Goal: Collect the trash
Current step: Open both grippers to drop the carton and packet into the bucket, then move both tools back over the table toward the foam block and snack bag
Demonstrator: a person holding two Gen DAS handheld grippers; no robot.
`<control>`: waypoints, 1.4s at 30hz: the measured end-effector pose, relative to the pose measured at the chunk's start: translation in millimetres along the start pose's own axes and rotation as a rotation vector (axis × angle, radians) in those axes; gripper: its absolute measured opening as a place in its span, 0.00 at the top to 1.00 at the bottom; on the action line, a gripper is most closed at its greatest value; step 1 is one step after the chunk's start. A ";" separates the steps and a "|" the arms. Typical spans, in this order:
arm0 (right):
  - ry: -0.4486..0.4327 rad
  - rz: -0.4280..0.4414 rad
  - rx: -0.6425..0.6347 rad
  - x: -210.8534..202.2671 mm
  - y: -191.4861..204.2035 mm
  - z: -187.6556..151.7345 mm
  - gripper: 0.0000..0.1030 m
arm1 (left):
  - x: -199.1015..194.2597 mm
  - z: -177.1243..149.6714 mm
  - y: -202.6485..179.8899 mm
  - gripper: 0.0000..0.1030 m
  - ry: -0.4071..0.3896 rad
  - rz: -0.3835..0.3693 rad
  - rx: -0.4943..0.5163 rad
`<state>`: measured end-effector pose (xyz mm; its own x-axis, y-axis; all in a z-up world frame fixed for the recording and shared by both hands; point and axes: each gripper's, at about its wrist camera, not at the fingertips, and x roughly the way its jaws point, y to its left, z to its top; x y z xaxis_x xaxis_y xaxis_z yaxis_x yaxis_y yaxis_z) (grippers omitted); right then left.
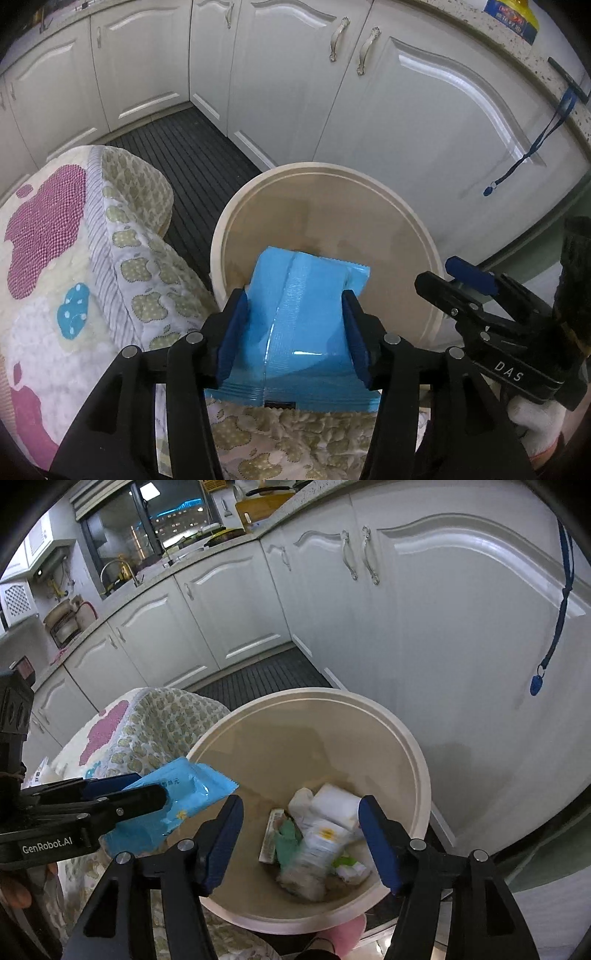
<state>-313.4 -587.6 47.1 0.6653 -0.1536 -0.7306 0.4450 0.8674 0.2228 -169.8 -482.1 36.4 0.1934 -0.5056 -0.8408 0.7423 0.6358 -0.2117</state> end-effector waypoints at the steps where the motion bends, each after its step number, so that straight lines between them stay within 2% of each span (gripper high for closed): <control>1: 0.005 0.006 0.009 0.3 -1.1 -0.9 0.39 | -0.2 0.0 -0.8 0.51 0.000 -0.001 0.001; 6: 0.012 0.015 0.029 -1.1 -2.2 -2.8 0.39 | -4.3 0.6 0.0 0.46 -0.007 -0.026 -0.002; 15: -0.005 0.024 0.019 -12.5 4.4 -0.9 0.39 | -14.5 -3.4 1.7 0.46 -0.025 -0.031 -0.008; 21: -0.006 0.037 0.001 -15.1 14.9 -2.3 0.39 | -36.5 -9.7 -2.1 0.46 -0.077 0.021 0.019; 29: -0.018 0.058 -0.032 -25.9 35.7 -2.3 0.36 | -68.7 -22.3 9.8 0.46 -0.145 0.084 -0.019; 31: -0.020 0.065 -0.043 -28.4 42.4 -1.2 0.36 | -77.2 -27.0 14.4 0.46 -0.159 0.121 -0.025; 42: -0.020 0.134 -0.143 -34.3 104.7 -0.9 0.32 | -123.5 -58.2 58.9 0.46 -0.213 0.187 -0.100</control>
<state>-290.1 -491.1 94.9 0.7253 -0.0402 -0.6873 0.2626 0.9390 0.2221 -187.3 -348.3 98.8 0.4590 -0.4784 -0.7487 0.6162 0.7785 -0.1197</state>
